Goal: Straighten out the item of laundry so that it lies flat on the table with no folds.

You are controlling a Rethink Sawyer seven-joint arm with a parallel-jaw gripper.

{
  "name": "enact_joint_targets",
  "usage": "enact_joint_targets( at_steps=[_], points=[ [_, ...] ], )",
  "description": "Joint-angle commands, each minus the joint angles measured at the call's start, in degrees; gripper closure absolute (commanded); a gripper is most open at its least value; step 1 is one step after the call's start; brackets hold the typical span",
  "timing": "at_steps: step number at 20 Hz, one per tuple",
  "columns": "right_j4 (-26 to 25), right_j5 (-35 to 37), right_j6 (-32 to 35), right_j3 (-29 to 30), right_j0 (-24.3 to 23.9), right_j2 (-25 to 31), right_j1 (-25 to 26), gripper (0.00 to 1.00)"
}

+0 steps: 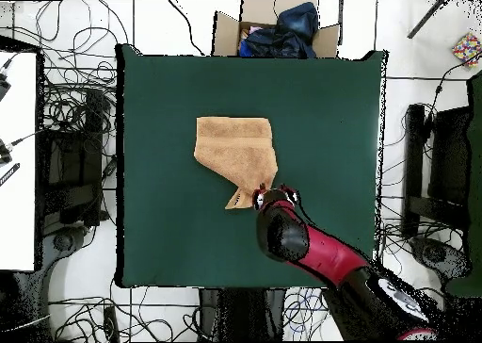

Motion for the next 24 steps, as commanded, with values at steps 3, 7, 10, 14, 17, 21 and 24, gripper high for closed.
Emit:
enact_joint_targets(
  at_steps=[3, 7, 10, 14, 17, 21, 24],
  points=[
    [9.5, 7.1, 16.56, 2.74, 14.01, -12.25, -8.15, 0.0],
    [11.6, 4.75, 19.21, 5.35, 15.72, -12.83, -8.48, 0.0],
    [13.27, 0.34, 22.13, 8.53, 16.94, -13.14, -8.21, 0.0],
    [16.23, -1.21, 23.9, 11.44, 20.85, -15.01, -9.32, 0.0],
    [14.48, -7.6, 24.67, 11.85, 21.07, -15.26, -6.67, 0.0],
    [15.24, -11.79, 24.15, 11.41, 25.63, -19.83, -4.2, 0.0],
    [14.31, -12.85, 24.84, 11.39, 25.22, -19.5, -1.81, 0.0]
  ],
)
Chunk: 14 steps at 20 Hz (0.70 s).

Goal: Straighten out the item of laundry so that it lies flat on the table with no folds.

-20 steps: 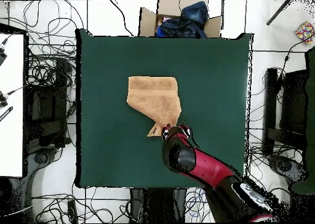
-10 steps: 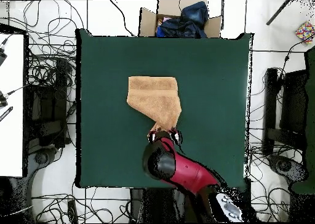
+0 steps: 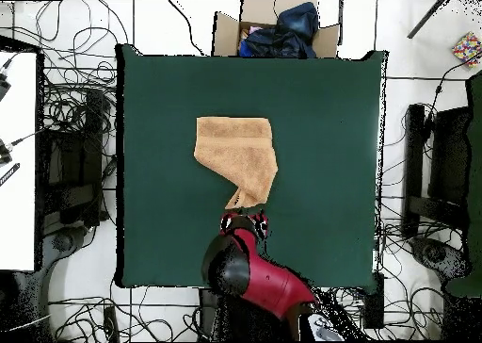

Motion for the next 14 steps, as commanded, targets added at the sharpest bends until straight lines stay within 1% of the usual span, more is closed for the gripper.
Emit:
enact_joint_targets(
  at_steps=[1, 2, 4, 6, 9, 11, 13, 14],
  points=[
    [2.97, -6.85, 18.19, 1.97, 2.9, -4.27, 7.09, 0.0],
    [2.6, -7.54, 18.55, 2.2, 2.73, -4.31, 7.86, 0.0],
    [1.04, -9.58, 20.68, 2.85, 0.92, -2.89, 9.67, 0.0],
    [-1.96, -13.9, 24.16, 2.92, -2.53, -0.28, 12.97, 0.0],
    [-4.54, -18.14, 26.29, 1.76, -5.14, 0.96, 17.47, 0.0],
    [-5.74, -19.02, 27.32, 1.17, -6.64, 1.93, 19.33, 0.0],
    [-7.64, -18.18, 28.6, 1.22, -9.37, 4.4, 19.88, 0.0],
    [-7.86, -17.42, 28.49, 1.32, -9.77, 4.85, 19.61, 0.0]
  ],
)
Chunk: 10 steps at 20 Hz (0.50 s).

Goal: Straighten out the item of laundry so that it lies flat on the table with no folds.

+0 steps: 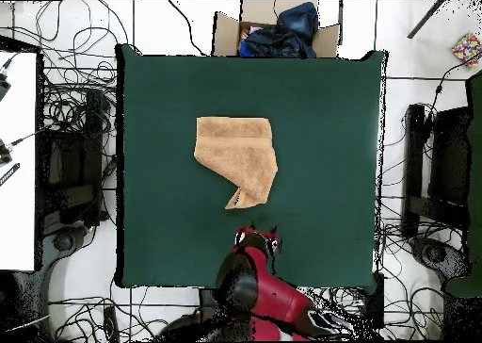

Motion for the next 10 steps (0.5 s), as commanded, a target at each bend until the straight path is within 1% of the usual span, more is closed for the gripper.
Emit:
enact_joint_targets(
  at_steps=[1, 2, 3, 6, 8, 10],
  points=[
    [-3.83, -1.83, 21.2, -0.83, -5.21, 6.81, 8.2, 0.0],
    [-3.91, -1.88, 21.43, -0.82, -5.43, 6.97, 8.4, 0.0],
    [-5.02, -3.23, 22.55, -1.1, -6.34, 7.73, 9.37, 0.0],
    [-7.21, -6.35, 27.05, -1.47, -8.98, 10.22, 12.46, 0.0],
    [-7.42, -6.8, 28.49, -0.99, -9.11, 11.09, 12.13, 0.0],
    [-6.78, -6.38, 27.64, -0.29, -7.02, 10.53, 9.12, 0.0]
  ],
)
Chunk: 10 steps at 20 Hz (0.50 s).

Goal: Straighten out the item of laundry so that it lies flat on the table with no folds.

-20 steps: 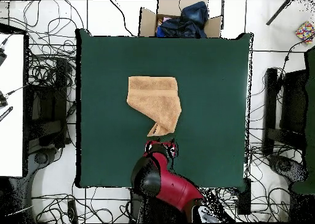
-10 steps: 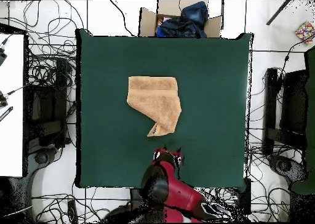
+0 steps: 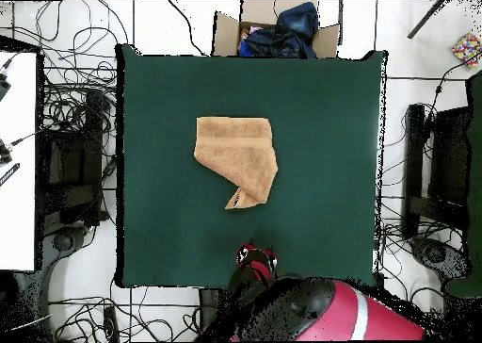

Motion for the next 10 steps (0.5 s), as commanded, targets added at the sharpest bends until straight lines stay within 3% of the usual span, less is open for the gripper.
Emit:
enact_joint_targets(
  at_steps=[1, 5, 10],
  points=[
    [0.06, -3.57, 18.73, -1.4, 2.72, 7.54, -0.95, 0.0],
    [2.1, 2.05, 18.38, -0.91, 5.0, 8.59, -6.44, 0.0],
    [1.39, 4.18, 17.49, -1.6, 6.23, 9.27, -8.43, 0.0]
  ],
)
